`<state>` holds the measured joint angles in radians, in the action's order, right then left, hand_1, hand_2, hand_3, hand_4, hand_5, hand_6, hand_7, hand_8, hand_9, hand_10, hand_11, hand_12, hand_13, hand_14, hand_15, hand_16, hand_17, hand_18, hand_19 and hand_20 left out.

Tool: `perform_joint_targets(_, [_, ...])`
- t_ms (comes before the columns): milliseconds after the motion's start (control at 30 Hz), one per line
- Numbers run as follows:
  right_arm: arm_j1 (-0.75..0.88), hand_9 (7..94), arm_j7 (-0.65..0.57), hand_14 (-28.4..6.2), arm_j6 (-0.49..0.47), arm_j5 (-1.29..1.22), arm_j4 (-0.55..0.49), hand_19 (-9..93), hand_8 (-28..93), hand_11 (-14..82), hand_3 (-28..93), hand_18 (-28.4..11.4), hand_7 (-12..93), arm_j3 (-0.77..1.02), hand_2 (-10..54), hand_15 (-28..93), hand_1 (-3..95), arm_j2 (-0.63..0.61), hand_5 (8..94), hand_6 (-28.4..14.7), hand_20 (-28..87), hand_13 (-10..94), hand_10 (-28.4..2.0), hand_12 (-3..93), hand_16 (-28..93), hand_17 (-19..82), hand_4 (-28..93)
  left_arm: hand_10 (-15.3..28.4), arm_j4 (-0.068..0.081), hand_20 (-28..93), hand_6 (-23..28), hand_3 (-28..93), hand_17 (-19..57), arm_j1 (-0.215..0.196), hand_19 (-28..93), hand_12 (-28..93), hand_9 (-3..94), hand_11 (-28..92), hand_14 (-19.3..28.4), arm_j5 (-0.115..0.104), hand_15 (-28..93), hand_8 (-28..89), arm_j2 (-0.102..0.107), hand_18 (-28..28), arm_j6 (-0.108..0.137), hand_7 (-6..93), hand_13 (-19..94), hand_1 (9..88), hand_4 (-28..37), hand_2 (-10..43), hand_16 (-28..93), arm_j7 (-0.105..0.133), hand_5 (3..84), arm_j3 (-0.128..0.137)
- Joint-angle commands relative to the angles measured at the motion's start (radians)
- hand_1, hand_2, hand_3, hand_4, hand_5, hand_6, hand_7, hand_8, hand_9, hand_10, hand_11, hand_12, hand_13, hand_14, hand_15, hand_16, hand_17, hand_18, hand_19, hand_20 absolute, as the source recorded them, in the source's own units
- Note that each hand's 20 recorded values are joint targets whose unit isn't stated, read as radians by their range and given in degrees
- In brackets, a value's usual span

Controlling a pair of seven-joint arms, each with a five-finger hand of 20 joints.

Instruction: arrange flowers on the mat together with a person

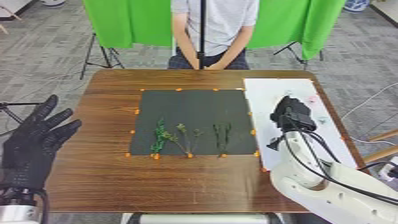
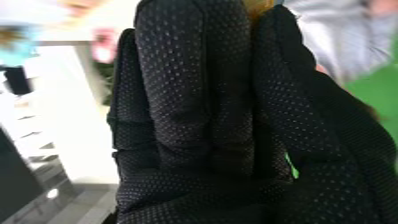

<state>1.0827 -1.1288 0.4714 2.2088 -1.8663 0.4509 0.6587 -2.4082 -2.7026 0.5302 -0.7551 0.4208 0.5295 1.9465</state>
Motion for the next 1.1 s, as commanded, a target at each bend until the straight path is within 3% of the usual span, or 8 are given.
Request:
perform_joint_targets(33, [-0.230,93.7,0.172,-3.8,0.015,-0.076,-0.056,78,2,11.6,61,-15.3,18,-0.127,-9.5,41,59.1,0.161,86.5,3.0,-2,86,-6.3,30.8,27,36,-28,14.7,-0.016,18,3.9,75,-6.9,0.034,44,12,29.8,17,22.4,0.041,43,-8,-0.049,21.0,-0.040,9.7,22,19.1,-27.7,6.1,-5,-0.039,29.7,0.007])
perform_joint_targets(267, [-0.412,93.7,0.307,-3.6,-0.010,-0.199,0.063,79,2,11.4,62,-15.3,18,-0.281,-9.5,42,58.7,0.378,86.3,3.3,-1,85,-6.0,31.2,27,34,-28,14.8,-0.004,19,3.9,75,-6.9,0.123,45,12,29.8,17,22.6,0.058,43,-8,-0.048,20.9,-0.061,9.6,22,18.9,-27.8,5.9,-6,-0.056,29.7,-0.013])
perform_joint_targets(367, [-0.487,93.7,0.337,-3.6,-0.002,-0.241,0.126,79,2,11.3,62,-15.3,18,-0.358,-9.5,42,58.6,0.462,86.2,3.4,-1,85,-6.0,31.1,27,34,-28,14.9,0.002,19,3.9,75,-6.9,0.148,45,12,29.9,17,22.6,0.052,44,-8,-0.027,20.9,-0.052,9.7,22,18.9,-27.9,5.9,-6,-0.031,29.7,-0.018])
perform_joint_targets(467, [-0.550,93.7,0.351,-3.9,0.017,-0.299,0.177,79,2,11.2,62,-15.4,18,-0.431,-9.5,42,58.3,0.527,86.0,3.6,-1,85,-5.9,31.2,27,33,-28,15.0,0.011,19,4.0,75,-6.9,0.195,45,12,30.0,17,22.6,0.064,44,-8,-0.017,20.8,-0.067,9.7,22,18.9,-28.0,5.9,-6,-0.040,29.8,-0.022])
perform_joint_targets(700, [-0.720,93.7,0.316,-4.2,0.074,-0.401,0.254,78,1,11.6,62,-15.6,18,-0.670,-9.5,43,57.3,0.631,85.5,4.3,0,84,-5.6,31.4,26,33,-28,15.2,0.030,20,4.1,76,-6.8,0.293,46,12,30.4,18,22.8,0.071,45,-8,0.012,21.0,-0.069,9.7,23,19.0,-28.1,5.9,-6,-0.040,29.9,-0.051])
perform_joint_targets(833, [-0.756,93.7,0.308,-3.9,0.063,-0.412,0.283,78,0,13.8,61,-15.7,19,-0.745,-9.5,45,57.4,0.671,85.1,4.5,1,84,-5.6,31.2,24,33,-28,15.3,0.035,21,4.2,76,-6.6,0.300,46,12,30.6,18,22.8,0.026,46,-8,0.018,20.9,-0.097,9.9,23,19.0,-28.2,5.9,-6,-0.018,30.1,-0.054])
perform_joint_targets(933, [-0.767,93.7,0.314,-3.7,0.056,-0.437,0.296,78,0,16.1,61,-15.7,19,-0.768,-9.5,46,57.6,0.684,84.9,4.9,1,84,-5.5,30.4,23,33,-28,15.3,0.036,21,4.3,76,-6.5,0.306,47,12,30.8,18,22.9,0.044,46,-8,0.020,20.9,-0.102,10.1,23,19.0,-28.1,5.9,-6,-0.032,30.3,-0.057])
perform_joint_targets(1100, [-0.764,93.7,0.320,-3.5,0.016,-0.447,0.310,77,-1,19.2,59,-15.8,18,-0.777,-9.5,47,57.9,0.691,84.3,5.6,2,84,-5.9,29.0,23,33,-28,15.3,0.044,21,4.3,76,-6.5,0.310,47,12,30.7,18,23.0,0.042,46,-8,0.018,21.0,-0.125,10.1,23,19.0,-28.2,5.9,-6,-0.034,30.3,-0.063])
